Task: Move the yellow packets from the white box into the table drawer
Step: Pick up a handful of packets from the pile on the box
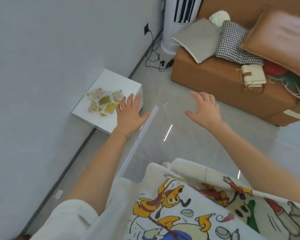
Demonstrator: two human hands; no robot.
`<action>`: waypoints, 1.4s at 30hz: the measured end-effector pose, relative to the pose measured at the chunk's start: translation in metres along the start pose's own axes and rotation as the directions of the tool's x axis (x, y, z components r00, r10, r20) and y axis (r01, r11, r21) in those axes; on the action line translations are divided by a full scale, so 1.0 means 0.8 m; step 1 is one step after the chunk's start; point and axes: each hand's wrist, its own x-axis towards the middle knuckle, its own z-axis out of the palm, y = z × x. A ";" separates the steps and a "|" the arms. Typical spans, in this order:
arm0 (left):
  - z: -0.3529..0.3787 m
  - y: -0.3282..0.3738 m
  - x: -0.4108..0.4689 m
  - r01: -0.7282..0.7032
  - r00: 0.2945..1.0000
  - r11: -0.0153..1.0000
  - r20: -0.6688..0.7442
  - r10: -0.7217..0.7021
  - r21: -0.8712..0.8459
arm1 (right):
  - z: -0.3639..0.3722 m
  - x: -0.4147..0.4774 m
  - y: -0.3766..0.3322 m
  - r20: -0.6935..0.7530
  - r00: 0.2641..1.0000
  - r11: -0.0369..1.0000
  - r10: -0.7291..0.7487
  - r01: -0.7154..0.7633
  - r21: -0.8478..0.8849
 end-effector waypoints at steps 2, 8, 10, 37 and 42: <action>-0.003 -0.011 0.014 0.065 0.997 0.998 -0.038 -0.065 -0.019 | 0.001 0.040 -0.014 0.027 0.997 0.997 -0.074 0.075 -0.006; -0.010 -0.057 0.048 0.242 0.967 0.969 -0.068 -0.245 -0.043 | 0.022 0.137 -0.078 0.113 0.966 0.972 -0.234 0.237 -0.009; -0.013 -0.081 0.063 0.308 0.947 0.951 -0.091 -0.307 0.000 | 0.034 0.167 -0.106 0.142 0.945 0.951 -0.294 0.303 -0.052; -0.002 -0.342 0.226 0.775 0.603 0.592 -0.024 -0.798 -0.218 | 0.198 0.471 -0.427 0.383 0.675 0.739 -0.630 0.673 0.030; 0.101 -0.379 0.273 0.840 0.500 0.447 0.120 -0.858 -0.309 | 0.323 0.512 -0.410 0.541 0.640 0.755 -0.546 0.656 -0.014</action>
